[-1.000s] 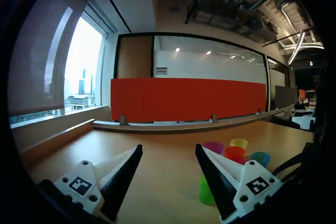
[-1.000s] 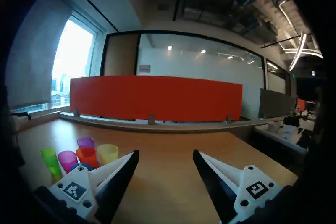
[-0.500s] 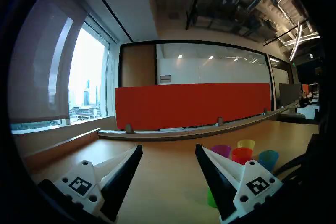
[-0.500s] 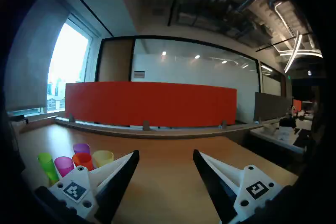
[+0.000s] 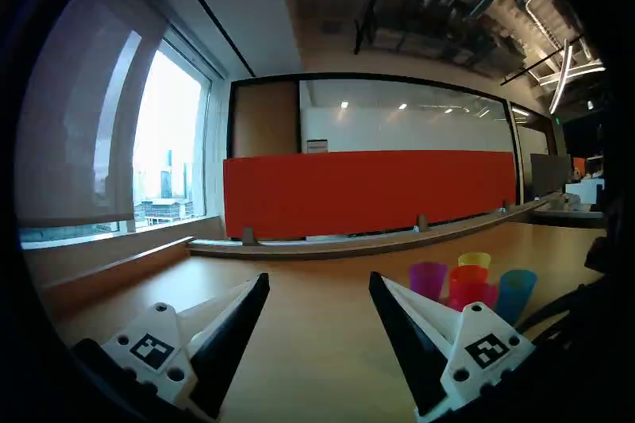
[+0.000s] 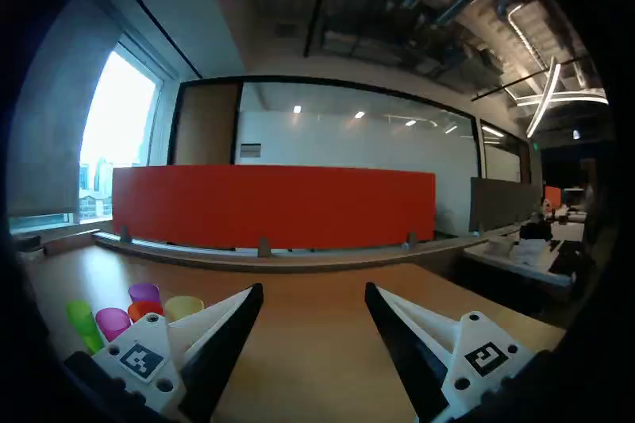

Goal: Pour water

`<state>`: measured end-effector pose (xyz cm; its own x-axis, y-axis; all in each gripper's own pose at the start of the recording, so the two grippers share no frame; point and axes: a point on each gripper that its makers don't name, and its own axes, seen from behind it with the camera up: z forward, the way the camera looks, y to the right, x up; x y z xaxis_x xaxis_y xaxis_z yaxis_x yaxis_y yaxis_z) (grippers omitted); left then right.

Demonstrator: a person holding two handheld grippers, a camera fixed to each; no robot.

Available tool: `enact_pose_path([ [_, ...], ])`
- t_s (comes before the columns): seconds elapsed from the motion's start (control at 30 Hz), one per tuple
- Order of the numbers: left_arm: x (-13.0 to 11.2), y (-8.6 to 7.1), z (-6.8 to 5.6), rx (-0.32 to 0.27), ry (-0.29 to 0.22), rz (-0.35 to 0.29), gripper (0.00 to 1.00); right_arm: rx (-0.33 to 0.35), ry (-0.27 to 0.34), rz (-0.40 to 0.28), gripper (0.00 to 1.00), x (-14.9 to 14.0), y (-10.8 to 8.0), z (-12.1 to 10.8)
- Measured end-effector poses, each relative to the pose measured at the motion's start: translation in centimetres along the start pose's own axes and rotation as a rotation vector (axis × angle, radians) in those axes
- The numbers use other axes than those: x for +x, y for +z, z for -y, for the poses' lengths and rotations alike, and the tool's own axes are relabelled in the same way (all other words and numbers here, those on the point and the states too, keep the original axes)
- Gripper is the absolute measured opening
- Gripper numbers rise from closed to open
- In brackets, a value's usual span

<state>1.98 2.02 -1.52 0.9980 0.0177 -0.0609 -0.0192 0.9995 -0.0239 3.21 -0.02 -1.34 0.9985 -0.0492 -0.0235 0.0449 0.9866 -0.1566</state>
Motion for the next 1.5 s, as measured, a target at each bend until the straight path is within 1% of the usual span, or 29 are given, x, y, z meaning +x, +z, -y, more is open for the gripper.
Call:
enact_pose_path([
  [0.27, -1.1, 0.1, 0.5, 0.014, -0.021, 0.004, 0.93, 0.004, -0.018, -0.003, 1.0, 0.2, 0.1, 0.6],
  [0.57, -2.1, 0.4, 0.9, 0.031, -0.031, 0.017, 0.93, -0.002, -0.02, -0.007, 1.0, 0.6, 0.0, 0.6],
  [0.77, -2.4, 0.6, 1.2, 0.036, -0.041, 0.029, 0.93, -0.002, -0.02, -0.002, 1.0, 0.4, 0.0, 0.6],
  [1.07, -2.8, 0.7, 1.4, 0.042, -0.04, 0.043, 0.93, -0.002, -0.019, -0.005, 1.0, 0.6, -0.1, 0.4],
  [1.3, -3.4, 1.0, 1.4, 0.046, -0.04, 0.062, 0.93, -0.002, -0.015, -0.003, 0.99, 0.3, -0.2, 0.2],
  [1.5, -3.5, 1.1, 1.6, 0.05, -0.04, 0.065, 0.93, -0.002, -0.012, -0.002, 0.99, 0.3, -0.4, 0.1],
])
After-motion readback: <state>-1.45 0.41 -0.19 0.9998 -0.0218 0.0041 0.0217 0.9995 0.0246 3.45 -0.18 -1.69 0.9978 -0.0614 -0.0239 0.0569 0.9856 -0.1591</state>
